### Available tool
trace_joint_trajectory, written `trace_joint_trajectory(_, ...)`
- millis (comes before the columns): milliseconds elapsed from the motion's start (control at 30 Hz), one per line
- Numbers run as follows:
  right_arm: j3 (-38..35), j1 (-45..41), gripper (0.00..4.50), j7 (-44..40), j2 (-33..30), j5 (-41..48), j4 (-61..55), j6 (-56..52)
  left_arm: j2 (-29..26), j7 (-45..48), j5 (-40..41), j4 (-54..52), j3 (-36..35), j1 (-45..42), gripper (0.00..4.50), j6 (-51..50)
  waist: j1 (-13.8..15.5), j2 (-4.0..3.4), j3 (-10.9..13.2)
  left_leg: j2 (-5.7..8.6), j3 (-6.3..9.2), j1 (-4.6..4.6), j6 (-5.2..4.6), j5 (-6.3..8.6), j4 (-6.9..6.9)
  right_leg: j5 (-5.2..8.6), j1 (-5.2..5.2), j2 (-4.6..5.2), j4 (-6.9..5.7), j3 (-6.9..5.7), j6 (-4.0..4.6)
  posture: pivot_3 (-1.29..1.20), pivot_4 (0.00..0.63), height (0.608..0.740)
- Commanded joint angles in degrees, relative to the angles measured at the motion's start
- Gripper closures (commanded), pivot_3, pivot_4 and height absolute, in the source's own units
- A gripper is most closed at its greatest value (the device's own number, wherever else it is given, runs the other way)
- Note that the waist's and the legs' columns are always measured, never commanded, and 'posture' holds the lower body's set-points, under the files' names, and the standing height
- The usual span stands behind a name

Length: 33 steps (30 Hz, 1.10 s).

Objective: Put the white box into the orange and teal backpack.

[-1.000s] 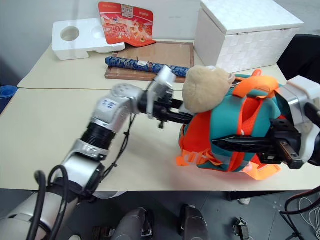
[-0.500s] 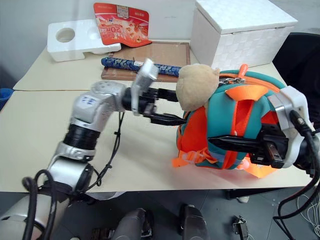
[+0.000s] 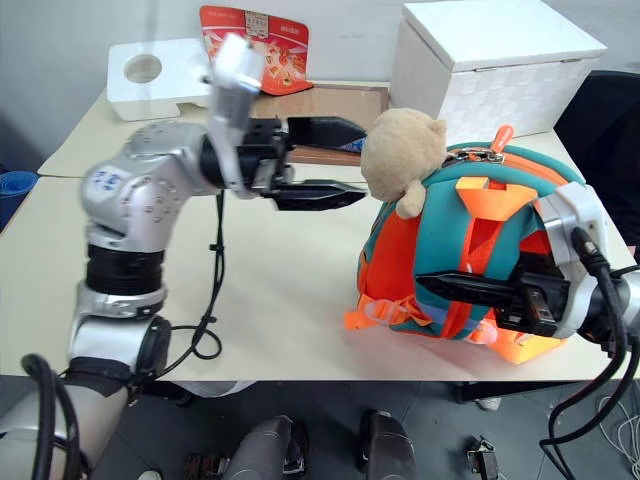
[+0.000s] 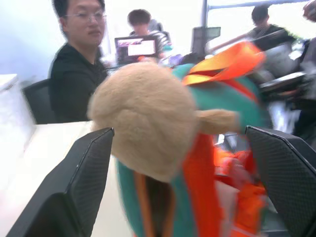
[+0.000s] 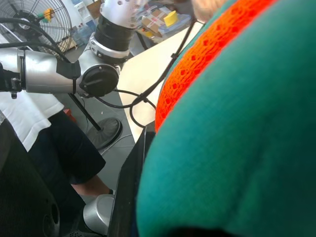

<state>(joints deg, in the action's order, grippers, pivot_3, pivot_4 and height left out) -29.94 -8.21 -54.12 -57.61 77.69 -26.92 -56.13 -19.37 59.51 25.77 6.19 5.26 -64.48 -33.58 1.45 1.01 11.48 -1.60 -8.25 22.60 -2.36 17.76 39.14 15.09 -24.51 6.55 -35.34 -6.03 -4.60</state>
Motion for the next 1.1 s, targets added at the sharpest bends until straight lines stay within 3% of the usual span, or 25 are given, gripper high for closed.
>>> trace_joint_trajectory(33, -1.87, 0.80, 4.50, -0.19, 0.43, 0.69, -1.70, 1.49, 1.24, 0.61, -3.29, 3.76, 1.69, -2.66, 0.03, 6.63, -0.19, -0.01, 0.00, -0.03, -0.05, -0.02, 0.00, 0.00, 0.00, 0.00, -0.01, 0.00, -0.01, 0.00, 0.00, 0.00, 0.150, 0.740)
trace_joint_trajectory(200, -1.76, 1.62, 4.50, 0.75, 0.98, 0.44, -2.28, 2.36, 5.28, 1.70, -3.45, 10.36, 2.44, -5.11, 0.03, 9.23, -0.04, -0.01, 0.00, -0.06, -0.08, -0.04, -0.01, 0.01, -0.02, 0.01, -0.03, 0.00, -0.01, -0.03, 0.02, 0.00, 0.150, 0.740)
trace_joint_trajectory(300, -1.91, 2.56, 4.50, 1.36, 1.13, 0.30, -2.82, 2.73, 6.51, 3.57, -1.40, 9.99, 1.91, -4.81, 0.59, 7.79, -0.03, 0.00, 0.00, -0.04, -0.08, -0.02, -0.05, 0.04, -0.01, 0.01, -0.03, 0.02, 0.02, -0.02, 0.01, 0.00, 0.150, 0.740)
trace_joint_trajectory(500, -2.56, 4.18, 4.50, 2.72, 1.71, 0.68, -2.88, 3.85, 5.77, 4.43, 0.25, 11.05, -0.44, -5.84, 2.36, 5.84, -0.11, 0.00, 0.00, -0.07, -0.06, -0.01, -0.05, 0.03, -0.01, 0.01, -0.04, 0.01, 0.02, -0.01, 0.01, 0.00, 0.150, 0.740)
trace_joint_trajectory(667, -5.58, 4.72, 4.50, 4.32, 2.27, 4.74, -1.58, 3.50, 1.61, 3.81, -1.64, 15.57, -2.80, -8.44, 3.24, 8.40, -0.17, -0.01, 0.00, -0.07, -0.07, -0.02, -0.04, 0.03, -0.01, 0.01, -0.06, 0.02, -0.02, -0.01, 0.02, 0.00, 0.150, 0.740)
trace_joint_trajectory(933, -8.47, 9.81, 4.50, 4.39, 2.70, 3.60, -2.64, 3.77, -11.17, 15.39, -10.54, 23.33, 2.06, -4.62, 3.32, 21.11, -0.21, -0.01, 0.00, -0.08, -0.14, -0.05, -0.03, 0.05, -0.03, 0.01, -0.07, -0.05, -0.02, -0.16, 0.03, 0.00, 0.150, 0.740)
trace_joint_trajectory(1100, -8.52, 11.18, 4.50, 4.19, 3.16, 1.32, -2.32, 4.89, -14.79, 18.27, -20.03, 22.45, 9.40, 5.82, 3.32, 36.50, -0.15, -0.03, -0.02, -0.08, -0.16, -0.11, -0.03, 0.07, -0.02, 0.02, -0.05, 0.04, -0.02, -0.11, 0.04, 0.00, 0.150, 0.740)
